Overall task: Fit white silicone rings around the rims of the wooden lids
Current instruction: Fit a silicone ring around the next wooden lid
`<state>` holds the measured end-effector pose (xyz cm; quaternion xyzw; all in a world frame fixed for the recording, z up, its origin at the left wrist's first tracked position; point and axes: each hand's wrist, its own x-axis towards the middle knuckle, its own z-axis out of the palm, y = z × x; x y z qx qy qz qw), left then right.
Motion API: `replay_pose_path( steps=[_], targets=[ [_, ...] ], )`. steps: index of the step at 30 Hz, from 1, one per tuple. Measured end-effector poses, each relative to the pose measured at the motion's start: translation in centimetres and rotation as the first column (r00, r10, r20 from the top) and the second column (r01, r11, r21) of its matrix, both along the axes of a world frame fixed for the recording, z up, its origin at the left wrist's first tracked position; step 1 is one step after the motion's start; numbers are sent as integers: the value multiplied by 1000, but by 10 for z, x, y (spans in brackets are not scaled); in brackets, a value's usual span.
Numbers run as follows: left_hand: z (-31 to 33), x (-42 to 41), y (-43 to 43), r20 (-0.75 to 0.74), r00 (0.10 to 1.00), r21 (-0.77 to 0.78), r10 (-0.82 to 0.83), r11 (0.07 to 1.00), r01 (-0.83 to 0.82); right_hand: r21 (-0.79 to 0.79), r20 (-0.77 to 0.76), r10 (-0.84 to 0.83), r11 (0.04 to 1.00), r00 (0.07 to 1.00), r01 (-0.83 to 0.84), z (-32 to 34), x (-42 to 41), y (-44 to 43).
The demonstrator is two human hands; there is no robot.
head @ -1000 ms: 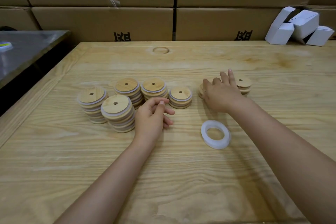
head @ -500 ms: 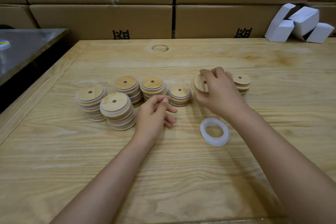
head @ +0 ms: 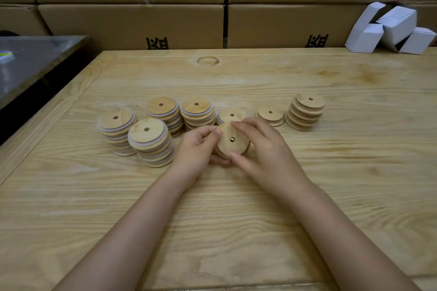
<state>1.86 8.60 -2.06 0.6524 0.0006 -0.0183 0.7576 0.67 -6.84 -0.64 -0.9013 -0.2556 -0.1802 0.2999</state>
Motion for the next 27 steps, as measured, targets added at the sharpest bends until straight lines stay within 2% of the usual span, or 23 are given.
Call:
replay_pose_path(
  steps=[4, 7, 10, 19, 23, 27],
  targets=[
    [-1, 3, 0, -25, 998, -20, 56, 998, -57, -9, -49, -74, 997, 996, 74, 2, 5, -16],
    [-1, 3, -1, -23, 998, -1, 62, 998, -62, -166, -221, -146, 980, 964, 110, 5, 10, -35],
    [-1, 3, -3, -23, 998, 18, 56, 998, -56, -320, -392, -190, 946, 900, 61, 5, 14, -49],
    [-2, 4, -3, -24, 999, 28, 47, 999, -46, -411, -218, -291, 893, 932, 183, 4, 16, -54],
    [-2, 3, -4, -24, 998, 39, 49, 998, -48, -333, -149, -316, 908, 937, 253, 8, 14, -55],
    [-1, 3, -5, -4, 1000, 19, 28, 999, -28, -226, -150, -254, 950, 956, 216, 9, 15, -54]
  ],
)
